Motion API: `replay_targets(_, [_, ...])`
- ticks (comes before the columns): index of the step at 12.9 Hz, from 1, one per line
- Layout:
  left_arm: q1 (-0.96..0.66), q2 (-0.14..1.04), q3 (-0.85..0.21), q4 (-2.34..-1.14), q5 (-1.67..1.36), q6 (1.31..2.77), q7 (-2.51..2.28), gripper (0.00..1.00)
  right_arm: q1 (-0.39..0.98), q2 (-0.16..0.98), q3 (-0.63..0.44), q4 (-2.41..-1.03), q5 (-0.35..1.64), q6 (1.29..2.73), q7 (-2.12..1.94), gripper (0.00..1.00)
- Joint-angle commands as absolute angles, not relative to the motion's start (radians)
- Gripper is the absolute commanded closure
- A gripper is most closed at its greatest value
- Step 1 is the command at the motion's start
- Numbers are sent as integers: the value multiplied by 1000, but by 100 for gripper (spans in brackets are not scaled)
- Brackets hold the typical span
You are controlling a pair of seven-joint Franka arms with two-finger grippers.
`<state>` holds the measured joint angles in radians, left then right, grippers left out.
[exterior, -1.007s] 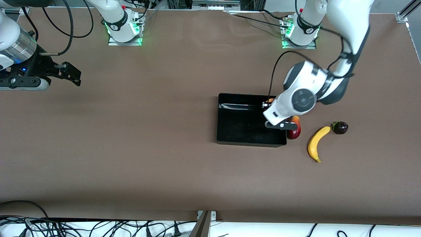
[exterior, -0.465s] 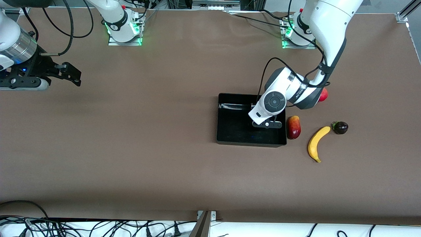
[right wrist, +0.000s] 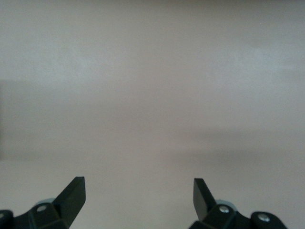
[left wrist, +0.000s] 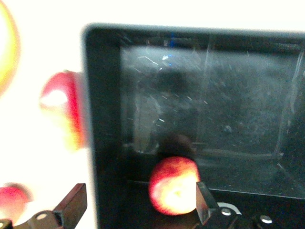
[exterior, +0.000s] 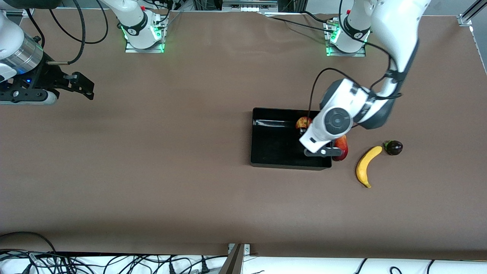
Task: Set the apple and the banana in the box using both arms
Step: 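Carry the apple into the black box and open the left gripper, then lower the left gripper onto the yellow banana and grasp it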
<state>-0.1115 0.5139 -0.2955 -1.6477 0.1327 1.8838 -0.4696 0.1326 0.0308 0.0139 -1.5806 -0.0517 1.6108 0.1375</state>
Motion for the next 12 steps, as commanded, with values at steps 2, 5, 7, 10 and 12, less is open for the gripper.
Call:
replay_targets(2, [53, 557, -296, -1557, 152, 1828, -60, 0, 120, 34, 29, -1566, -54, 1600, 140, 0])
replay_targets(5, [145, 638, -291, -1546, 199, 1964, 170, 0, 120, 34, 29, -1566, -54, 1597, 140, 0])
replay_targets(7, [182, 696, -291, -1548, 228, 2046, 289, 0, 121, 34, 31, -1565, -54, 1605, 140, 0])
replay_targets(10, [236, 759, -291, -1552, 248, 2124, 376, 0, 121, 34, 34, -1566, -54, 1605, 141, 0])
replay_targets(12, [245, 769, -291, -1584, 247, 2137, 388, 67, 121, 34, 35, -1566, -54, 1603, 141, 0])
